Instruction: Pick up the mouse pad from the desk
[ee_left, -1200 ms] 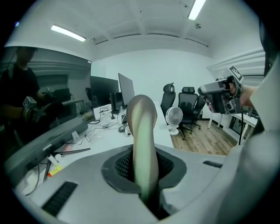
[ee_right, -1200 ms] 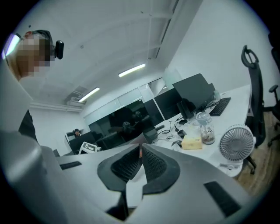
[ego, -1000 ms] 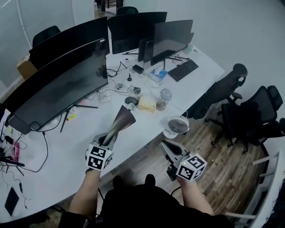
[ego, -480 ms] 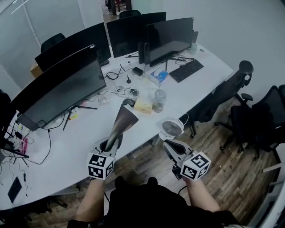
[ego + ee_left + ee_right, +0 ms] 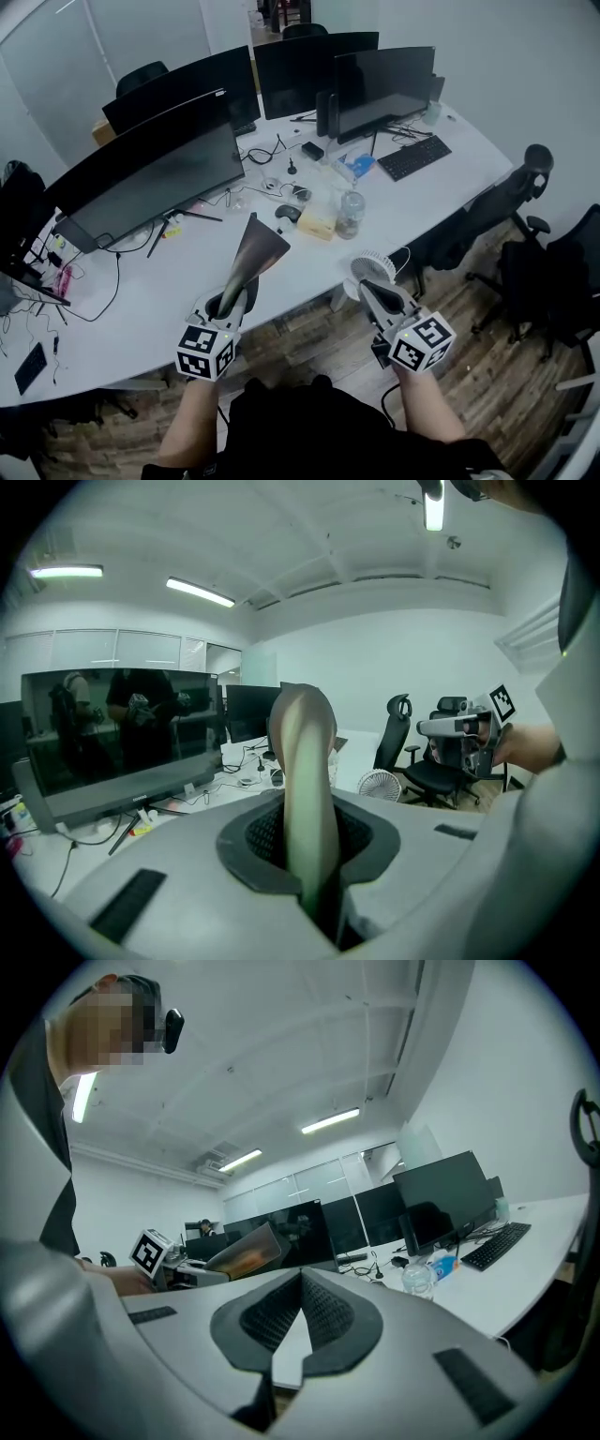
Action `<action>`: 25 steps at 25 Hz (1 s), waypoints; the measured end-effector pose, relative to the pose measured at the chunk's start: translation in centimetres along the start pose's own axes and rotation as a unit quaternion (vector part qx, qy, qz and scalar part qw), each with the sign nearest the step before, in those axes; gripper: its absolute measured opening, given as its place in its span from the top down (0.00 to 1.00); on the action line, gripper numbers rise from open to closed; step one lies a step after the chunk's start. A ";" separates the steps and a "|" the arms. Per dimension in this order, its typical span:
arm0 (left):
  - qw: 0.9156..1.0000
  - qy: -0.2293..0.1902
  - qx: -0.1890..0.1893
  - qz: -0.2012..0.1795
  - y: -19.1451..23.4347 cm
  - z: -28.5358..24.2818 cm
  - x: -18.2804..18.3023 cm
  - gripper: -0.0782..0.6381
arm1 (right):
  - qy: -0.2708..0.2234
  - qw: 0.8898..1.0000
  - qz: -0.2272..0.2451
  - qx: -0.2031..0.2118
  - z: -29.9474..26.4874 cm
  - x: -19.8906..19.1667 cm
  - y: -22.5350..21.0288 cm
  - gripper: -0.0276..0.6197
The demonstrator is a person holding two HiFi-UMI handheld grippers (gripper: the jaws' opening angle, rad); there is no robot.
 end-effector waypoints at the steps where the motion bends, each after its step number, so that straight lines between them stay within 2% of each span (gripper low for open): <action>1: 1.000 -0.005 0.000 0.001 0.2 0.3 0.3 0.82 | -0.002 1.000 0.006 -0.008 0.0 0.4 0.1 0.95; 7: 0.999 -0.036 -0.005 -0.001 1.8 2.8 2.0 0.82 | -0.024 0.998 0.043 -0.026 -0.6 3.7 2.0 0.95; 11: 0.999 -0.050 -0.005 -0.006 3.7 4.7 2.4 0.82 | -0.031 0.998 0.056 -0.018 -2.2 5.6 4.1 0.95; 15: 0.999 -0.046 0.002 -0.014 6.3 6.5 1.9 0.82 | -0.033 0.997 0.066 0.004 -4.5 6.8 6.9 0.95; 20: 0.998 -0.065 0.006 0.009 8.9 7.9 1.8 0.82 | -0.032 0.995 0.094 0.005 -5.7 8.0 8.7 0.95; 25: 0.997 -0.080 0.007 0.008 10.4 9.0 2.7 0.82 | -0.032 0.997 0.071 0.019 -6.8 7.8 9.6 0.95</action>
Point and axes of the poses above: the fingertips, and each gripper's own axes: z backward along the fingers, y to its left, x out of its top, the point moved 1 cm from there along z, backward along the fingers, and after that the axes turned 11 degrees about y, right-handed, at the moved point
